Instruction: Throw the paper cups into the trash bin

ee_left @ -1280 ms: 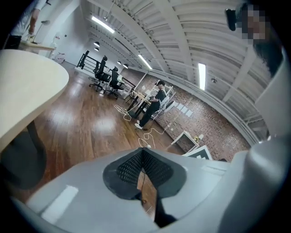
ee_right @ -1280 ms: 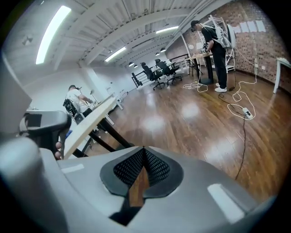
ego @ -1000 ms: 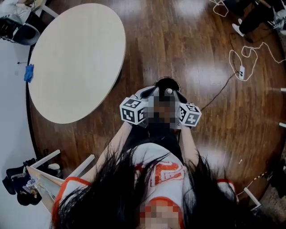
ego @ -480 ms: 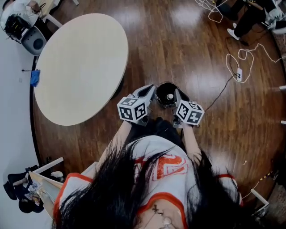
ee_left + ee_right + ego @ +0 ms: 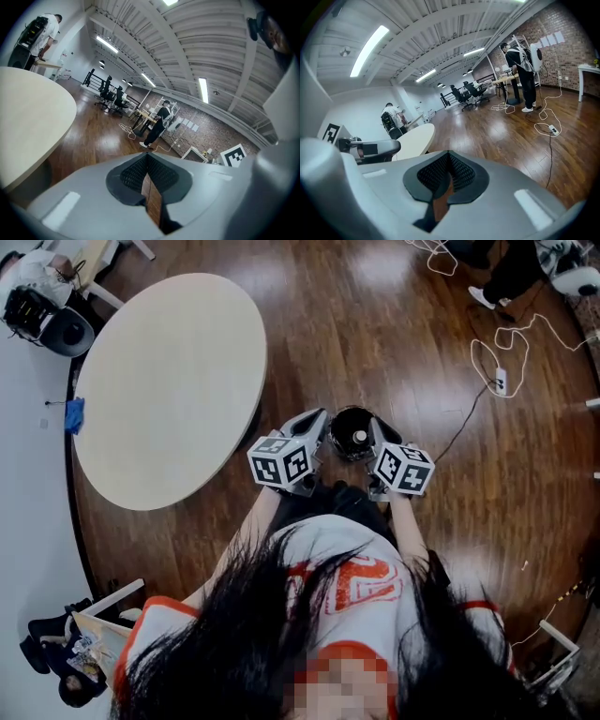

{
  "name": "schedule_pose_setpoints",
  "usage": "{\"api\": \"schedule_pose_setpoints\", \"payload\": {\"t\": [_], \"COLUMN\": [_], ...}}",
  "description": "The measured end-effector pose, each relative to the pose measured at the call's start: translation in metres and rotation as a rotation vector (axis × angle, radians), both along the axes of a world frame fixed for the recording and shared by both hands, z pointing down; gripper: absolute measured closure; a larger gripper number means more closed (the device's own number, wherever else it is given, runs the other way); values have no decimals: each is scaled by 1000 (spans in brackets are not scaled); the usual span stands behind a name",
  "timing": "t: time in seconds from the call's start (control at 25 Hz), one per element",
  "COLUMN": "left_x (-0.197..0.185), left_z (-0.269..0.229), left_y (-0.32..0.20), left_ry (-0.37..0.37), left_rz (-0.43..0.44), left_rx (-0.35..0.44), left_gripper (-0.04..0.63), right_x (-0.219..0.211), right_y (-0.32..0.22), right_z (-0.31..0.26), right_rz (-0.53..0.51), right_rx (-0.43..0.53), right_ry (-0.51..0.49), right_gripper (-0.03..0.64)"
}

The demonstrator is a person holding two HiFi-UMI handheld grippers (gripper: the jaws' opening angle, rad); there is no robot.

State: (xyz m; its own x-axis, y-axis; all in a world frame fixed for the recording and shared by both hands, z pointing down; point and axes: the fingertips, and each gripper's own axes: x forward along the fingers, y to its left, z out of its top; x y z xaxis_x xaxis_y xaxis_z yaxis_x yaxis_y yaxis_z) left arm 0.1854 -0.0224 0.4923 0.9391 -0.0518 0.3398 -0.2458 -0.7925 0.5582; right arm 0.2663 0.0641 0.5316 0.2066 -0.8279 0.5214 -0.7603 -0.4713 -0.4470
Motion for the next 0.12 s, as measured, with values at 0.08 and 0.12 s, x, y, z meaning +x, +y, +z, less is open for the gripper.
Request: {"api": "schedule_pose_setpoints", "payload": {"t": [0.08, 0.12], "left_x": [1, 2], "left_z": [-1, -1], "left_y": [-1, -1], "left_ry": [2, 2], "left_rz": [10, 15], "left_rx": [5, 7], "left_gripper": [595, 595], "right_x": [1, 1], "right_y": [-2, -3], "right_z": [0, 0], "right_rz": [4, 6], "right_rx": [0, 0], "right_ry": [2, 2], "right_gripper": [615, 615]}}
